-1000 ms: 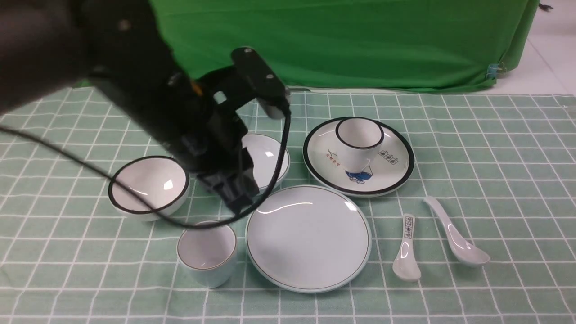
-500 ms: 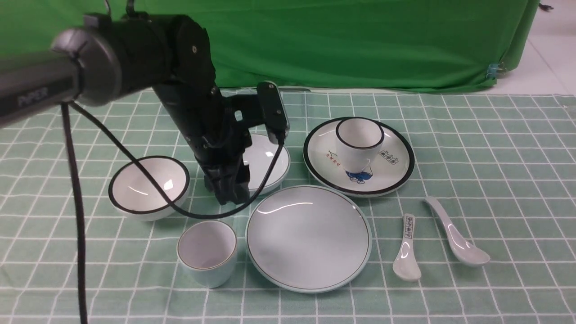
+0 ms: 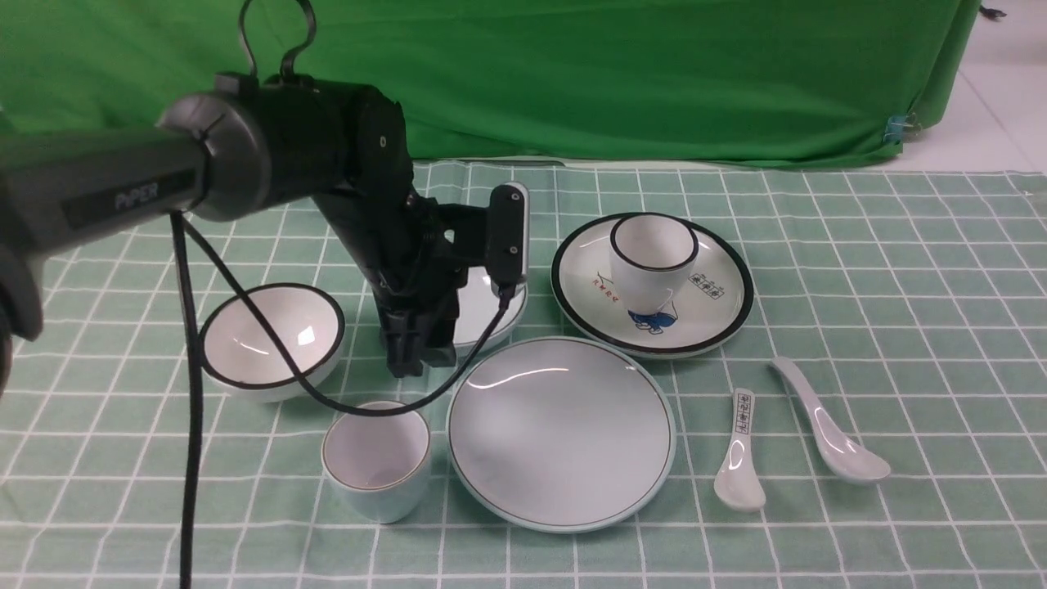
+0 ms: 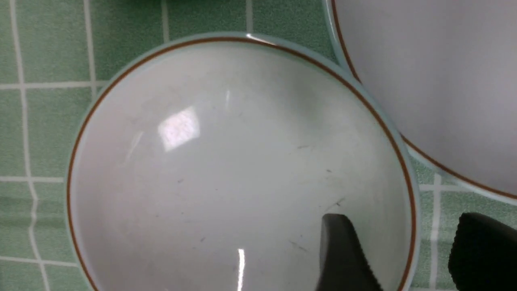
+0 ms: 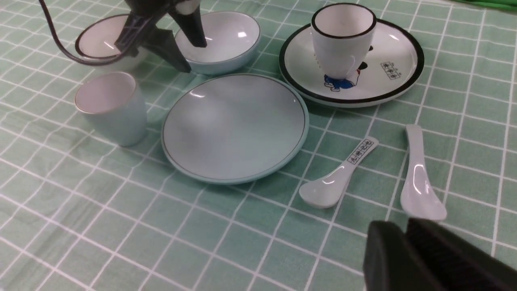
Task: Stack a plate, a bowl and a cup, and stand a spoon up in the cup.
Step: Use the left arm to grab a blue rice bowl
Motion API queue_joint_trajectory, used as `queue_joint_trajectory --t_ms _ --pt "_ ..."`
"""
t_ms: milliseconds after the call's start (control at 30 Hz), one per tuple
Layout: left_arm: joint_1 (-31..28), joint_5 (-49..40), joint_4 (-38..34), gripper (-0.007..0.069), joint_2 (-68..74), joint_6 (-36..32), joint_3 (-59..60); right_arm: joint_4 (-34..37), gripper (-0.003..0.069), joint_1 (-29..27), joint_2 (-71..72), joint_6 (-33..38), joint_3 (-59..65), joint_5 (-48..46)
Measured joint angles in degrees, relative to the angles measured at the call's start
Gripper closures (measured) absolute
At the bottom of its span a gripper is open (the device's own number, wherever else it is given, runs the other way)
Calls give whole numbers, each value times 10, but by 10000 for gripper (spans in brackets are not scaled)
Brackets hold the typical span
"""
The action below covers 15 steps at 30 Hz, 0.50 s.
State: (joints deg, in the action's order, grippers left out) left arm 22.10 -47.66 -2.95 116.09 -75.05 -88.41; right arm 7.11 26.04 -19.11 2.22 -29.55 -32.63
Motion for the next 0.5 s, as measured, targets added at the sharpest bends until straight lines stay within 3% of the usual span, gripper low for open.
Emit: queue_joint_trajectory --t_ms 367,500 --pt "0 27 3 345 26 -2 0 0 553 0 0 -17 0 -2" --pt "0 25 4 518 33 -2 0 0 550 0 0 -18 0 -4"
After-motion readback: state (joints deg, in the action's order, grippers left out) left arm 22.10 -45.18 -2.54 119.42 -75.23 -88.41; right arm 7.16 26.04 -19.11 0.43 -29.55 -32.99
